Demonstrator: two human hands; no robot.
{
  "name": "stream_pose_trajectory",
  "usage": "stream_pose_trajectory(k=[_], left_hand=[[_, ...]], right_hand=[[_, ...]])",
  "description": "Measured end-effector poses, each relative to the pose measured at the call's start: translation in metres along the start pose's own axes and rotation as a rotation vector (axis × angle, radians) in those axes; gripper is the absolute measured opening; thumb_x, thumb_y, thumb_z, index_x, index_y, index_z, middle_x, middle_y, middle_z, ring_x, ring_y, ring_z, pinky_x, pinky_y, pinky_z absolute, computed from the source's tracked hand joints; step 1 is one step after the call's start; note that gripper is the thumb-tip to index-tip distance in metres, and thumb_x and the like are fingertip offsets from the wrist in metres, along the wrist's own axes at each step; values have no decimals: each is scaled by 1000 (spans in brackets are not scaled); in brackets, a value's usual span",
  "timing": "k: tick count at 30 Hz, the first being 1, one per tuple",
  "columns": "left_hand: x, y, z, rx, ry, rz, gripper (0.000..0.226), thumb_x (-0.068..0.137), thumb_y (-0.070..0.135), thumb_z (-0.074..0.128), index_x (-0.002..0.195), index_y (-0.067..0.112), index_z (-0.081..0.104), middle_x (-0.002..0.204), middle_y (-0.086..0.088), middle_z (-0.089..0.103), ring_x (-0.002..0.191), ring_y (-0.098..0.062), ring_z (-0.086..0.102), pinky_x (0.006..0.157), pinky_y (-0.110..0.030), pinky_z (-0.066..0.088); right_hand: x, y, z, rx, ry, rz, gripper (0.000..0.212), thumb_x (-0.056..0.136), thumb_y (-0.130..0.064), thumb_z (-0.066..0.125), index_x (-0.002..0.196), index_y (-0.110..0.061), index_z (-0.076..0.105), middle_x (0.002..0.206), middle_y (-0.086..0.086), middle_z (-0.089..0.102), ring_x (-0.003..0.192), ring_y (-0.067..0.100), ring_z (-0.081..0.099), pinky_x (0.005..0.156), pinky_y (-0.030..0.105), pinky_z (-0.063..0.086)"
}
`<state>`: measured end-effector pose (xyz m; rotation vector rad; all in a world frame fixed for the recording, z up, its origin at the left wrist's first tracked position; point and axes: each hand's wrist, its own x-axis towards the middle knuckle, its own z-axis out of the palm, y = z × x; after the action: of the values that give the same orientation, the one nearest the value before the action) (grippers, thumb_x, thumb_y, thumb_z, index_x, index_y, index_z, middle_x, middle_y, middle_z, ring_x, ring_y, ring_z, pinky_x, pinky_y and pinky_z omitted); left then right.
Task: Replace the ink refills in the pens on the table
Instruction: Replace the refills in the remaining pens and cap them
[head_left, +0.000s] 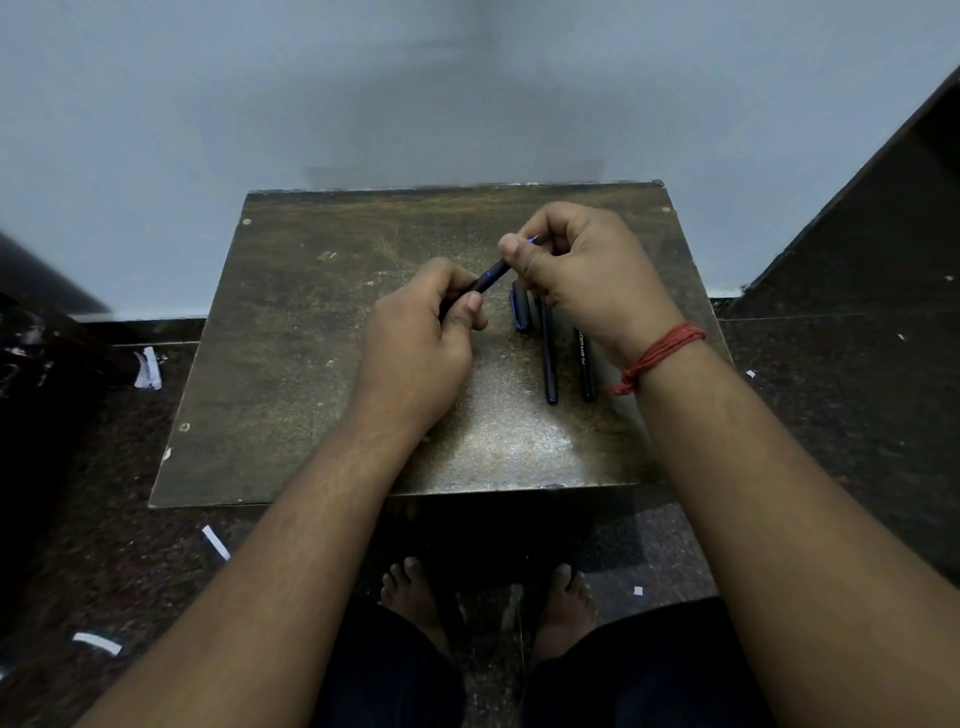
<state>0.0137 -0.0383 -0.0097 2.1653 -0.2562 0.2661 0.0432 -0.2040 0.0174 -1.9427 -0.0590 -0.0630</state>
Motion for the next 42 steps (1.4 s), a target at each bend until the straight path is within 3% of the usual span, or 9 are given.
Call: stream_pose_trajectory(k=[7,10,14,18,21,25,28,33,42], left_hand=[[-1,6,-3,37,24,10,6,94,11,60,95,17,63,79,12,67,74,2,62,62,-5,39],[-1,6,-2,49,20,1,6,95,12,60,95,17,62,80,11,67,76,-2,64,63,-12,45],[1,3,-2,-3,53,-44,5,95,13,60,94,17,61,80,10,67,79,-4,66,69,-19,51],[2,-3,-5,-10,109,-111,9,96,15,59,93,24,58,82,10,67,81,-4,66,70,-18,50],[4,-5,-6,-8,129,-137,9,96,16,58,93,25,58,82,11,67,80,-3,64,68,-15,47],[3,-3,-7,-9,123,-144,11,97,16,57,93,26,57,82,11,67,80,-1,63,66,-11,43],[3,-3,-8,-11,128,-147,11,97,15,57,93,25,57,81,11,66,79,0,63,66,-9,43],[3,-3,-7,-18,132,-149,10,96,15,57,93,25,58,82,10,67,81,-5,65,71,-22,50],[3,-4,-6,-10,131,-152,9,96,15,57,94,23,58,81,11,67,80,-3,65,70,-21,51]], right_hand=[[-1,-3,6,-20,71,58,25,88,-30,71,68,-22,59,52,-11,57,61,15,59,65,42,53],[-2,-5,8,-8,82,79,25,89,-28,71,69,-22,59,54,-11,57,58,11,57,63,37,50],[-5,-9,10,-26,97,58,19,91,-38,69,88,-20,64,70,-8,59,62,4,55,61,24,47],[-4,-11,2,-462,195,-42,22,93,-41,63,85,-22,57,85,-10,51,78,6,49,69,23,39],[-8,-7,3,-787,145,-62,25,92,-45,63,86,-21,60,96,-4,50,98,17,51,84,33,44],[-11,-4,11,-1002,63,-66,32,91,-49,62,98,-18,65,109,4,55,109,27,53,95,45,47],[-13,-4,15,-1037,19,-71,29,91,-47,62,96,-19,66,111,4,55,110,27,51,94,44,45],[-13,-6,22,-1046,-10,-62,30,90,-49,63,96,-19,67,110,3,55,109,26,51,94,43,45],[-13,-4,29,-1014,-11,-136,25,90,-39,63,99,-17,67,109,2,57,108,24,50,90,39,46]])
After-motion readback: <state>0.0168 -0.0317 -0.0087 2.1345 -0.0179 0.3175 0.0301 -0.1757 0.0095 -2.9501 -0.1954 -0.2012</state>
